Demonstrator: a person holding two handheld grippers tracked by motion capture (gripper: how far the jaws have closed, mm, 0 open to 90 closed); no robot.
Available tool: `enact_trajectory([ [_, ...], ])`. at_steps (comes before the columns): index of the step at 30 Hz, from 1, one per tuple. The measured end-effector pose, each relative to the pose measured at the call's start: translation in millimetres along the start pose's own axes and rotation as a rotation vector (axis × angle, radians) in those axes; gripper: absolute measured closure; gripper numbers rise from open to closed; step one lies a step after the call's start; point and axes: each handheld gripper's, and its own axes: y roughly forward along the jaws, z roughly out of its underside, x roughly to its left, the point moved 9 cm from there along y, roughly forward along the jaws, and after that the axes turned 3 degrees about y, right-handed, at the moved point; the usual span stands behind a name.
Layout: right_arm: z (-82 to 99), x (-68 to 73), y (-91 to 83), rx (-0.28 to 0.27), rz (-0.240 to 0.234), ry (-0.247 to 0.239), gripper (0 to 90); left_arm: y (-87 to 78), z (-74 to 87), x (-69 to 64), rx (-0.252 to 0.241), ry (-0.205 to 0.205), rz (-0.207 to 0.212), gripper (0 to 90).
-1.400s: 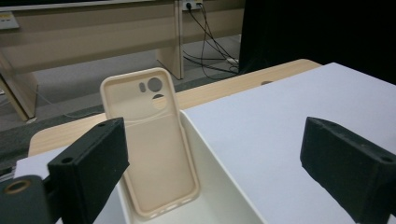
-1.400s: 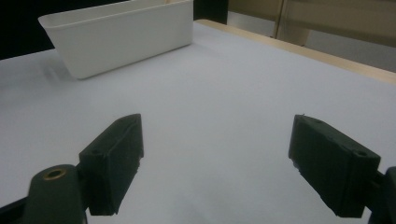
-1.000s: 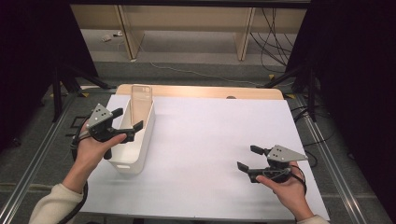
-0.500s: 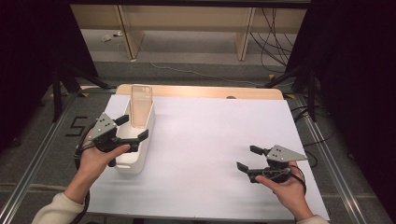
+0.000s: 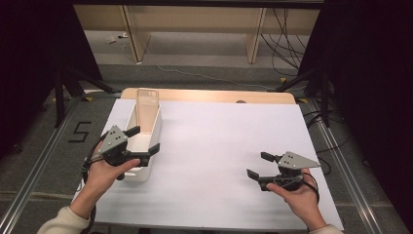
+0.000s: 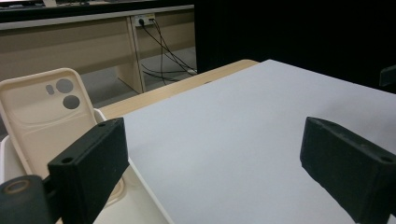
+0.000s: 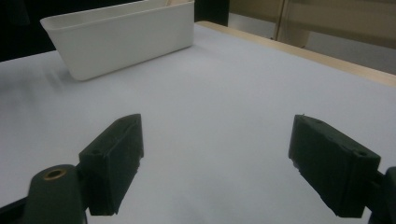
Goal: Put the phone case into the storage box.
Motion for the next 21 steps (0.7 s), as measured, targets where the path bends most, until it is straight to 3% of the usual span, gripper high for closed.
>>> enact_trajectory([
  [11,0.6,0.7,-0.1,0.004,-0.004,0.001,19.1,-5.3,6.5,-3.8,-0.013,0.004,0.028,7.3],
  [21,1.0,1.5,-0.5,0.008,-0.004,0.012,19.1,-7.7,14.6,-5.9,0.002,0.015,0.028,8.4],
])
